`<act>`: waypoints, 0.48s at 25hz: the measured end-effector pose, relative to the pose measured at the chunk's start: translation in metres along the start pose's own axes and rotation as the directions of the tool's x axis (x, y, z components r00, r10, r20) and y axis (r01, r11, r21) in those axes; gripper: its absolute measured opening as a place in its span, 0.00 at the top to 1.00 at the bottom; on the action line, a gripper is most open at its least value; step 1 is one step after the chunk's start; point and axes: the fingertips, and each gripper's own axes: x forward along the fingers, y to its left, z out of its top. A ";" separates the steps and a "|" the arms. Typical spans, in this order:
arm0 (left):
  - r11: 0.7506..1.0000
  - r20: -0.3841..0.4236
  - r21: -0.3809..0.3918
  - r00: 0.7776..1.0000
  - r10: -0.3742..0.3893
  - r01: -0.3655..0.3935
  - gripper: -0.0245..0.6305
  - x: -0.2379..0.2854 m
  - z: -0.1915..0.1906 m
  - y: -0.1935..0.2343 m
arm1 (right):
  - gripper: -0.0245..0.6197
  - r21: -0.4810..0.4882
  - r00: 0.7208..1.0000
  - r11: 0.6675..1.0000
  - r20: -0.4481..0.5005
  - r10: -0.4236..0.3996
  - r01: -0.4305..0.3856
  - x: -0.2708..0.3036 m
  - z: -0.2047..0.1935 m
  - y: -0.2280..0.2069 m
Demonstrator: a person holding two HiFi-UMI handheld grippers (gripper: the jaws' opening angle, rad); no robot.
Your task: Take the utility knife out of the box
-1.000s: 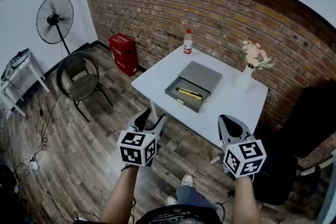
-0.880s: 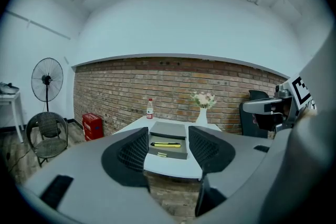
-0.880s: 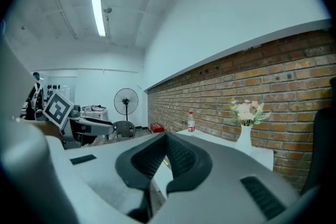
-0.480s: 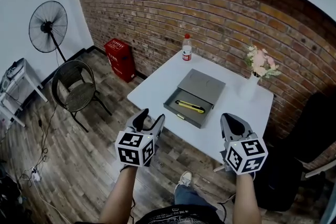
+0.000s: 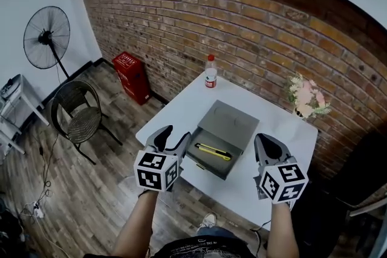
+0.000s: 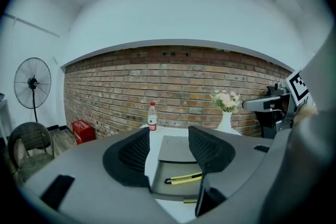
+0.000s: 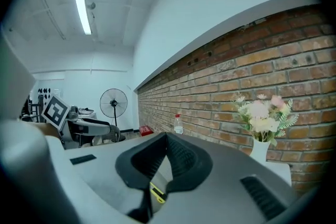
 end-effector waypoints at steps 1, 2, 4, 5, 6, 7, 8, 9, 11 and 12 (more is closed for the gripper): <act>1.000 -0.002 0.006 1.000 -0.006 0.006 0.59 0.009 0.004 0.001 | 0.93 0.004 1.000 1.000 0.002 -0.007 0.007 0.006 0.003 -0.007; 1.000 -0.004 0.011 1.000 -0.011 0.011 0.59 0.018 0.008 0.002 | 0.93 0.009 1.000 1.000 0.004 -0.012 0.012 0.011 0.005 -0.013; 0.999 -0.009 0.024 1.000 -0.022 0.022 0.59 0.034 0.014 0.002 | 0.93 0.024 1.000 1.000 0.010 -0.020 0.020 0.022 0.008 -0.025; 0.999 -0.012 0.033 1.000 -0.028 0.029 0.59 0.043 0.015 0.001 | 0.93 0.032 1.000 0.999 0.013 -0.023 0.023 0.026 0.009 -0.031; 0.998 -0.017 0.043 0.999 -0.036 0.037 0.59 0.051 0.016 0.000 | 0.93 0.039 1.000 0.999 0.016 -0.027 0.026 0.030 0.009 -0.036; 0.998 -0.024 0.051 0.999 -0.045 0.046 0.59 0.058 0.016 -0.001 | 0.93 0.044 0.999 0.999 0.016 -0.031 0.031 0.033 0.008 -0.041; 0.997 -0.032 0.058 0.998 -0.055 0.056 0.59 0.063 0.015 -0.002 | 0.93 0.046 0.999 0.998 0.015 -0.037 0.036 0.035 0.008 -0.044; 0.996 -0.040 0.063 0.997 -0.066 0.068 0.59 0.068 0.014 -0.003 | 0.93 0.048 0.999 0.998 0.013 -0.043 0.042 0.036 0.007 -0.046; 0.992 -0.056 0.075 0.994 -0.093 0.097 0.59 0.077 0.012 -0.007 | 0.93 0.052 0.998 0.997 0.010 -0.056 0.055 0.038 0.007 -0.050; 0.990 -0.064 0.082 0.992 -0.111 0.116 0.59 0.082 0.012 -0.009 | 0.93 0.053 0.998 0.997 0.008 -0.064 0.064 0.038 0.006 -0.052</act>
